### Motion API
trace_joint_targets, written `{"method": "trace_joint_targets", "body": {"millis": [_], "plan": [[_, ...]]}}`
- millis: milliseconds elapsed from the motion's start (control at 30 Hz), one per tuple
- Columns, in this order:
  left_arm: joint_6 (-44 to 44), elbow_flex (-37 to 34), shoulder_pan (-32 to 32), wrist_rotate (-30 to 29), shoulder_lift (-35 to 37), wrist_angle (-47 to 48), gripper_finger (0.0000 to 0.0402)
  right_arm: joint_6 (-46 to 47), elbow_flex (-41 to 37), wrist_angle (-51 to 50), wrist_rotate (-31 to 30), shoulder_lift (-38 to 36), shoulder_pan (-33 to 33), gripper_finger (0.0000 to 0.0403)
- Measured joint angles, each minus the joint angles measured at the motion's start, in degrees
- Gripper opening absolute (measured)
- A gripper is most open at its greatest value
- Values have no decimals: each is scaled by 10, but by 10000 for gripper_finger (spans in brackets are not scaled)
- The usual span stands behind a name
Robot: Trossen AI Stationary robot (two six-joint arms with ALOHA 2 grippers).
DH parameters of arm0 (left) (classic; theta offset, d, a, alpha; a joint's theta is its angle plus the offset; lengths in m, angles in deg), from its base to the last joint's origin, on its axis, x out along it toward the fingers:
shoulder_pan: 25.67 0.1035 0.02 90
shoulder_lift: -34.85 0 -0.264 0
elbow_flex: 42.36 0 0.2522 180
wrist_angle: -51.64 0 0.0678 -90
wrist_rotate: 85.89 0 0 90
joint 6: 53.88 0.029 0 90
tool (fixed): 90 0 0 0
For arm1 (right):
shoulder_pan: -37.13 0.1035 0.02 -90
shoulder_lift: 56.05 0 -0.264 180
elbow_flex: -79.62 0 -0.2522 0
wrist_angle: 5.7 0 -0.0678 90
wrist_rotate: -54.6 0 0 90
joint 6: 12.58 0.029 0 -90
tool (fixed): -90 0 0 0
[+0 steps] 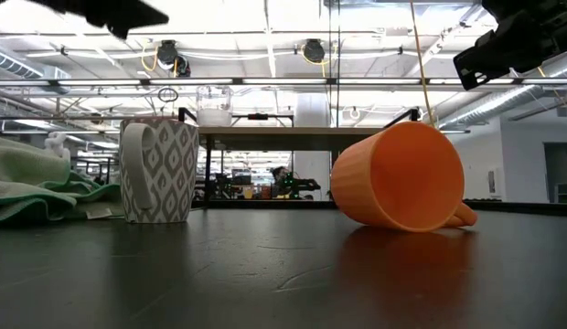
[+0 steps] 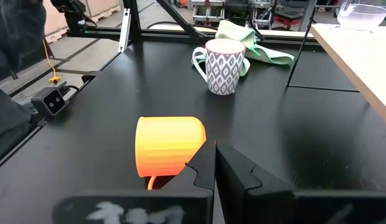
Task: Stack small to large cups/mugs on shelf
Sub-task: Put the orange mug on the shelf
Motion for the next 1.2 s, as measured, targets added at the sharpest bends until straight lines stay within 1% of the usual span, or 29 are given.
{"method": "trace_joint_targets", "body": {"millis": [33,133,233,400,633,767,900,1200], "plan": [[-6,-11,6,-1,8,-4,0,0,0,0,0,0,0,0],[-1,-51,16,23,29,-29,0,-1,0,1,0,0,0,0],[8,-88,24,8,49,-69,0,-3,0,1,0,0,0,0],[7,-136,41,7,74,-90,0,-7,0,1,0,0,0,0],[-6,-189,46,6,84,-116,0,-7,0,1,0,0,0,0],[-10,-226,46,4,84,-146,0,-7,0,1,0,2,0,0],[-13,-254,46,2,84,-158,0,-10,0,1,0,7,0,0],[-17,-280,46,-8,93,-181,0,-18,0,-2,0,18,0,0]]}}
